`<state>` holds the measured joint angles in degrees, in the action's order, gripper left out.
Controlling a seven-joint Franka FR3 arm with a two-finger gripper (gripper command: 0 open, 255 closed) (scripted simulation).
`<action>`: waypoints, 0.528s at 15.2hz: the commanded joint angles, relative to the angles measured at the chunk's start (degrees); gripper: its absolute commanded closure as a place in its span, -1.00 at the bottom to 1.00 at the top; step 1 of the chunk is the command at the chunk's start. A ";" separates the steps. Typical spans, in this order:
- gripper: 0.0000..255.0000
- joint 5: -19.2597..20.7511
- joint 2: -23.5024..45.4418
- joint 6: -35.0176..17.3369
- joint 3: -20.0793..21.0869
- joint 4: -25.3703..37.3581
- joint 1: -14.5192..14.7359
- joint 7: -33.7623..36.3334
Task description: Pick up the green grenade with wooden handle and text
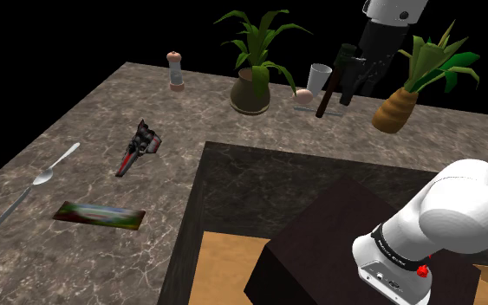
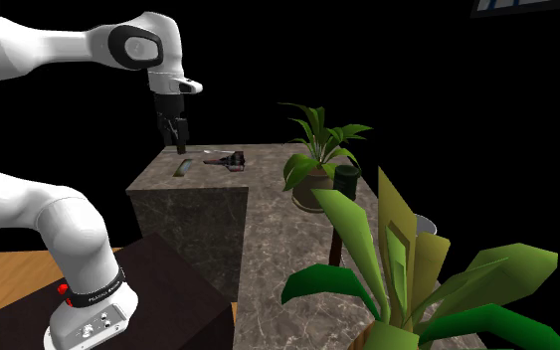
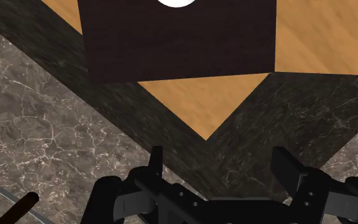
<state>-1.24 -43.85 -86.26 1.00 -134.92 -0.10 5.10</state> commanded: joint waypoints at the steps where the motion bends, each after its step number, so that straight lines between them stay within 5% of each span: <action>1: -1.00 0.00 0.00 0.00 0.00 0.00 0.00 0.00; 8: -1.00 4.88 7.29 -4.42 -8.05 4.54 -2.54 -9.35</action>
<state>3.09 -37.39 -90.24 -6.00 -131.05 -2.34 -2.96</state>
